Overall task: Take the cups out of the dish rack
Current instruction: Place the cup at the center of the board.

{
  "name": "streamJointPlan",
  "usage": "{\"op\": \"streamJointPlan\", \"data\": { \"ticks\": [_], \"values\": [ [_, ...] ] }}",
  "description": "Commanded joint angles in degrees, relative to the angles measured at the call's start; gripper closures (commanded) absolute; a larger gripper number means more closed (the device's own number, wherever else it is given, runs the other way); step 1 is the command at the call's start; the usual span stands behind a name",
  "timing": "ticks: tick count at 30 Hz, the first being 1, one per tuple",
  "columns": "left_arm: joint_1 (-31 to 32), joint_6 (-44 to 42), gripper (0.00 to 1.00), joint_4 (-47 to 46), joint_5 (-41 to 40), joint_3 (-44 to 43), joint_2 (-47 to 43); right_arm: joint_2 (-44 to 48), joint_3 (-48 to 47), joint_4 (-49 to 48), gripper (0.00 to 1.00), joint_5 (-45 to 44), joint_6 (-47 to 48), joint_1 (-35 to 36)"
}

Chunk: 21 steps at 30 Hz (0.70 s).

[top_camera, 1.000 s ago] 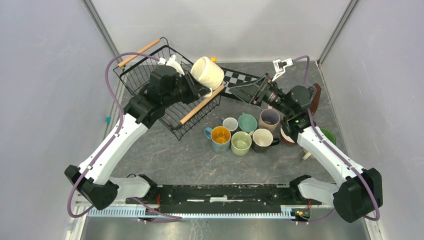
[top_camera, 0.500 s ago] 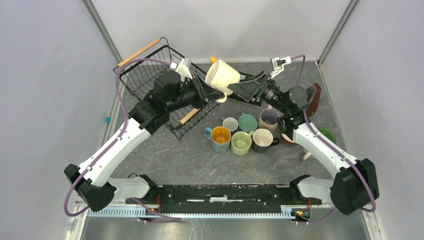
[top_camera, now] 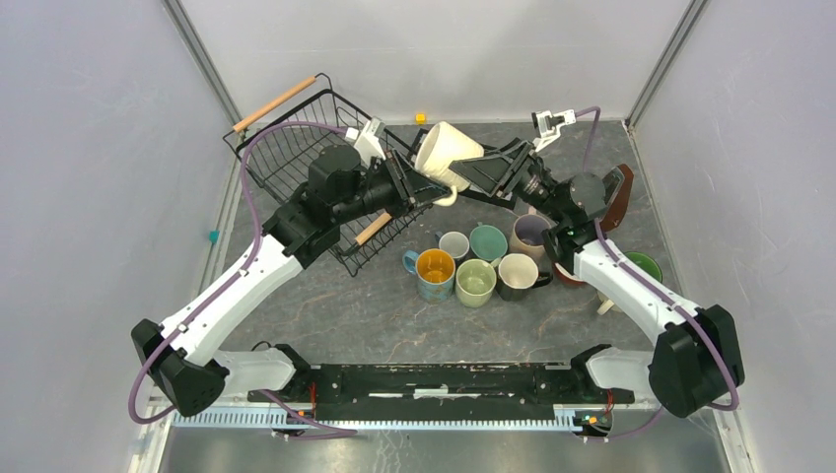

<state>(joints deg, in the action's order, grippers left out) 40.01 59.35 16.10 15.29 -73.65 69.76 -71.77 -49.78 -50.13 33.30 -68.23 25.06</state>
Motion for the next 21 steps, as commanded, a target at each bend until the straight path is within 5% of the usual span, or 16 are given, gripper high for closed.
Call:
{"op": "streamJointPlan", "data": {
  "ticks": [1, 7, 17, 18, 21],
  "values": [
    [0.5, 2.4, 0.98, -11.2, 3.8, -0.3, -1.4, -0.5, -0.9, -4.4, 0.33, -0.2, -1.0, 1.1],
    [0.5, 3.3, 0.98, -13.4, 5.1, 2.2, -2.5, -0.7, -1.0, -4.9, 0.4, -0.8, -1.5, 1.4],
    [0.6, 4.4, 0.98, -15.1, 7.0, 5.9, -4.4, -0.8, -2.0, -3.9, 0.93, -1.5, -1.0, 2.4],
    [0.6, 4.4, 0.93, -15.1, 7.1, 6.3, -4.5, -0.9, -2.1, -3.4, 1.0, -1.5, -0.7, 2.5],
    [0.6, 4.3, 0.67, -15.1, 6.9, 7.6, -5.2, -0.4, -2.8, -1.2, 1.0, -2.1, 0.8, 2.6]
  ]
}}
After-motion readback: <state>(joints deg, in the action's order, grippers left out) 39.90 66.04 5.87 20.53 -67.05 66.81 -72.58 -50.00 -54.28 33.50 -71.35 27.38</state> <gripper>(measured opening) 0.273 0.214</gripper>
